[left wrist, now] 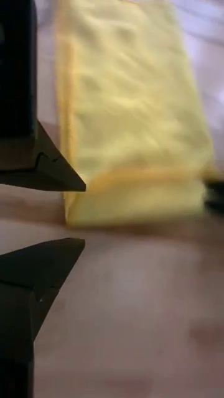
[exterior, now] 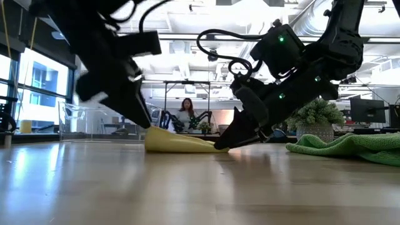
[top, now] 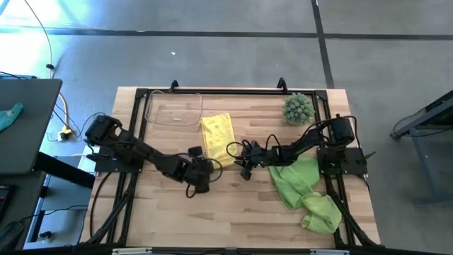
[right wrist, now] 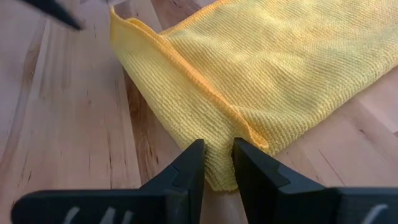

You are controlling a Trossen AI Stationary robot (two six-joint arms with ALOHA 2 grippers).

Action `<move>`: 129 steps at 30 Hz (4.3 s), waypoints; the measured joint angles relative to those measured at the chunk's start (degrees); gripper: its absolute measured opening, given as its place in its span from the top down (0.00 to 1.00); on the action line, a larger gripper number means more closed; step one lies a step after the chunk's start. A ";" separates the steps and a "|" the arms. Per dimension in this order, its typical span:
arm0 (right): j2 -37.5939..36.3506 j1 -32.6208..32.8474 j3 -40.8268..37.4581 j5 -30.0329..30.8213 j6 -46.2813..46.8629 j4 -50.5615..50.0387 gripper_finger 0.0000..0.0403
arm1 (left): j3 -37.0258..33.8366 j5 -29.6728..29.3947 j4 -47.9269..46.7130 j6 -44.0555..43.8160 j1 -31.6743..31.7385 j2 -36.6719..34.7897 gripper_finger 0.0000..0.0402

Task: Roll microfiber towels into tight, uniform cylinder then place into a basket
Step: Roll the yellow microfiber cloth

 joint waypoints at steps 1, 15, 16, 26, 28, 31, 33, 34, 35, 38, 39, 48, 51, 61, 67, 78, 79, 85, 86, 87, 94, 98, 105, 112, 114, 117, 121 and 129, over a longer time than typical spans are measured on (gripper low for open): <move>0.00 0.00 -0.02 0.00 0.01 0.00 0.81 | 0.00 0.89 0.78 2.56 -0.40 -0.28 0.70; 0.07 0.00 -0.04 -0.32 1.83 0.02 0.81 | 0.00 1.88 7.47 8.34 2.40 6.24 0.53; 0.07 0.00 -0.04 -0.41 1.96 0.02 0.81 | -0.01 1.04 7.22 8.35 2.78 6.52 0.51; 0.07 -0.02 -0.06 -0.70 1.96 0.02 0.81 | 0.09 6.17 7.14 7.67 6.36 7.46 0.52; 0.07 -0.02 -0.06 -0.78 1.98 0.02 0.81 | 0.09 6.99 7.07 6.45 6.97 7.53 0.56; 0.07 -0.02 -0.06 -0.98 1.94 0.04 0.81 | 0.17 7.16 7.10 4.68 7.77 8.05 0.63; -0.24 -0.07 -0.08 -1.93 0.87 0.00 0.81 | 0.20 8.09 7.11 3.41 8.35 8.10 0.69; -0.63 -0.09 -0.09 -2.42 -0.23 -0.03 0.81 | 0.20 8.53 7.09 2.78 8.61 8.18 0.72; -1.03 -0.05 -0.09 -3.33 -1.35 -0.30 0.81 | 0.20 8.99 7.03 2.41 8.83 8.40 0.75; -3.32 0.25 -0.26 -6.24 -4.93 -2.43 0.81 | 0.20 11.50 6.93 2.32 9.37 8.44 0.83; -4.27 0.38 -0.29 -7.26 -6.65 -3.65 0.81 | 0.20 12.30 6.90 2.35 9.45 8.44 0.86; -14.51 6.30 -0.30 -8.91 -19.18 -14.01 0.79 | 0.13 18.02 8.31 6.84 9.56 8.51 0.99; -14.94 9.21 -0.22 -7.71 -22.30 -10.86 0.74 | 0.07 18.87 9.52 6.84 9.51 8.57 0.99; -8.54 10.01 2.17 1.26 -32.85 -6.67 0.58 | 0.02 19.52 10.35 5.33 9.42 8.66 0.98; -5.76 8.24 2.06 1.11 -32.60 -6.96 0.59 | 0.02 19.49 10.30 5.29 9.41 8.66 0.98; -3.36 3.37 2.17 -1.36 -26.12 -9.85 0.63 | -0.02 18.61 10.99 0.99 9.31 8.66 0.98; -3.32 3.14 2.23 -1.52 -24.62 -10.29 0.63 | -0.02 18.71 11.13 0.13 9.34 8.66 0.98; -3.26 2.68 2.40 -2.19 -17.11 -13.55 0.68 | 0.02 23.19 12.22 -10.75 9.26 8.66 0.98; -3.26 2.64 2.43 -2.29 -16.02 -13.94 0.71 | 0.02 23.76 12.26 -12.75 9.14 8.66 0.98; -3.26 2.60 2.45 -2.30 -14.82 -14.36 0.74 | 0.02 24.26 12.29 -14.59 9.01 8.66 0.98; -3.19 2.56 3.08 -10.71 -8.61 -15.05 0.98 | 0.02 28.73 12.34 -18.80 8.38 8.09 0.98; -2.97 2.45 5.26 -18.47 -3.84 -16.41 0.96 | -0.22 32.20 13.01 -18.93 8.29 7.16 0.98; -2.67 2.14 10.03 -30.83 4.33 -19.49 0.99 | -0.17 41.36 13.74 -21.69 8.31 7.02 0.98; -2.71 2.16 11.19 -30.67 10.32 -21.18 1.00 | -0.13 42.06 13.57 -24.24 8.85 6.88 0.98; -2.77 2.10 11.08 -28.73 12.34 -22.58 1.00 | -0.13 41.22 13.21 -25.58 9.29 6.82 0.98; -2.96 2.08 10.58 -25.63 15.66 -24.01 1.00 | -0.02 38.03 12.25 -27.86 9.90 6.78 0.98; -3.04 1.84 10.32 -25.45 18.15 -24.09 1.00 | -0.07 37.79 12.55 -29.84 10.10 5.95 0.98; -2.91 1.83 10.98 -34.59 19.18 -20.92 1.00 | -0.11 41.35 13.78 -29.32 8.12 4.03 0.98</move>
